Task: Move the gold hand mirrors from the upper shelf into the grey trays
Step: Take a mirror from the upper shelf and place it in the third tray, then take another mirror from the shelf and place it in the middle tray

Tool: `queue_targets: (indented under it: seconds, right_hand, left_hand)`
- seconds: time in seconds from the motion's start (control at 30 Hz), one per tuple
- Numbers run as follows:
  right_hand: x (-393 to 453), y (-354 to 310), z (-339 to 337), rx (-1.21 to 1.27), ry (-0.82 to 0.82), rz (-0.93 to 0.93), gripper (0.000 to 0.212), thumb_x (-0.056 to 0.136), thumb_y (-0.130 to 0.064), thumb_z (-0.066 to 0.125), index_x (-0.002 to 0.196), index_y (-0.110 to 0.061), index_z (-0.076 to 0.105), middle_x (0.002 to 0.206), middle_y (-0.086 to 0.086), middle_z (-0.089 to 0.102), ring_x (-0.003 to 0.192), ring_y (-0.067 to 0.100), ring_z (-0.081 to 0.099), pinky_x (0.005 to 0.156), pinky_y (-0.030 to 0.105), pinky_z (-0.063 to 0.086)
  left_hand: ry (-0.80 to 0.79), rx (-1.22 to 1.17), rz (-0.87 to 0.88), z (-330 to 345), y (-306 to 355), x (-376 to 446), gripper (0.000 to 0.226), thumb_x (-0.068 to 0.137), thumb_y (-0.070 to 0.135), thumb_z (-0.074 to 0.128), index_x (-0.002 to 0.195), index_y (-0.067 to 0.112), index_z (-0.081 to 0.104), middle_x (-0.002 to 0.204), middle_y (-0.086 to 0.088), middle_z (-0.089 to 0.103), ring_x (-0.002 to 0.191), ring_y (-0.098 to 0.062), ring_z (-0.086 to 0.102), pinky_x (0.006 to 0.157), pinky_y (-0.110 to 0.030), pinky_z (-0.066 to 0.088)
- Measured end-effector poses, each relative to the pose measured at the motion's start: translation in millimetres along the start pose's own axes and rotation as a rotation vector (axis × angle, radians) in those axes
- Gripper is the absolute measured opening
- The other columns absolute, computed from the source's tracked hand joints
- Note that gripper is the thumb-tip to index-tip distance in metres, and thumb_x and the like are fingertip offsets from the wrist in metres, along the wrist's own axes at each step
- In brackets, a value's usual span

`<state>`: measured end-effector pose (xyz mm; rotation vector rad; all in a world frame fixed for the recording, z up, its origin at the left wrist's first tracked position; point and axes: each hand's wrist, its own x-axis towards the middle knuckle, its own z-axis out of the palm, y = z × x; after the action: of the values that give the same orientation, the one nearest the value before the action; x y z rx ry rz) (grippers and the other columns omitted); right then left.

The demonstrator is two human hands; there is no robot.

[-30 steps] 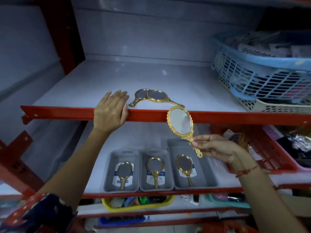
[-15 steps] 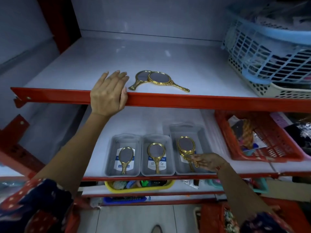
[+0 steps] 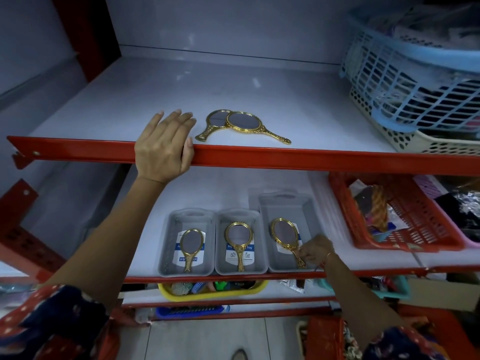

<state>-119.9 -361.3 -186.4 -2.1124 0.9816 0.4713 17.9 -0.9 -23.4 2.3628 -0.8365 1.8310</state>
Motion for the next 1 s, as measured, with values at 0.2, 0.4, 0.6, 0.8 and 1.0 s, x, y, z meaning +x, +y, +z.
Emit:
queue_targets:
  seconds: [0.2,0.4,0.6,0.8,1.0]
  right_hand:
    - [-54.3,-47.4,-41.9,0.060,-0.008,-0.226,0.024,0.065,0.001,0.077,0.088,0.009,0.074,0.062,0.008,0.071,0.054,0.013,0.066,0.059,0.023,0.059]
    - [-146.7,-111.6,-93.2,0.201,-0.165,-0.488,0.025,0.071,-0.003,0.079,0.095,0.001,0.073,0.085,0.010,0.075,0.076,0.015,0.071,0.065,0.015,0.059]
    - [-197.0,-172.5,-128.4,0.312,-0.188,-0.725,0.021,0.074,-0.002,0.076,0.095,0.001,0.074,0.082,0.011,0.075,0.075,0.015,0.073,0.073,0.023,0.060]
    - [-171.3,-235.3,-135.7,0.247,0.030,-0.764,0.013,0.073,-0.006,0.079,0.085,-0.004,0.076,0.091,0.016,0.075,0.084,0.023,0.072,0.084,0.034,0.060]
    - [-136.0,-272.3,-121.8,-0.149,0.109,-0.613,0.047,0.068,-0.019,0.083,0.108,0.003,0.071,0.111,0.015,0.072,0.078,0.015,0.062,0.094,0.037,0.055]
  left_hand:
    - [-0.008,-0.005,-0.006,-0.9,0.5,0.1,0.044,0.099,0.025,0.032,0.115,0.007,0.070,0.118,-0.008,0.073,0.114,-0.023,0.068,0.104,-0.041,0.048]
    - [-0.012,-0.008,-0.019,-2.5,2.3,0.6,0.043,0.099,0.023,0.034,0.114,0.006,0.070,0.116,-0.010,0.074,0.113,-0.024,0.068,0.105,-0.042,0.049]
    - [-0.031,-0.022,-0.033,-5.9,2.8,1.2,0.045,0.099,0.023,0.033,0.114,0.004,0.071,0.116,-0.011,0.073,0.112,-0.025,0.069,0.105,-0.043,0.049]
    - [-0.031,-0.020,-0.040,-6.6,2.4,2.8,0.045,0.099,0.023,0.033,0.113,0.005,0.072,0.116,-0.011,0.074,0.112,-0.025,0.069,0.104,-0.042,0.049]
    - [-0.012,-0.010,-0.032,-5.9,2.4,3.3,0.048,0.100,0.025,0.031,0.111,0.005,0.073,0.115,-0.011,0.074,0.111,-0.025,0.070,0.104,-0.042,0.049]
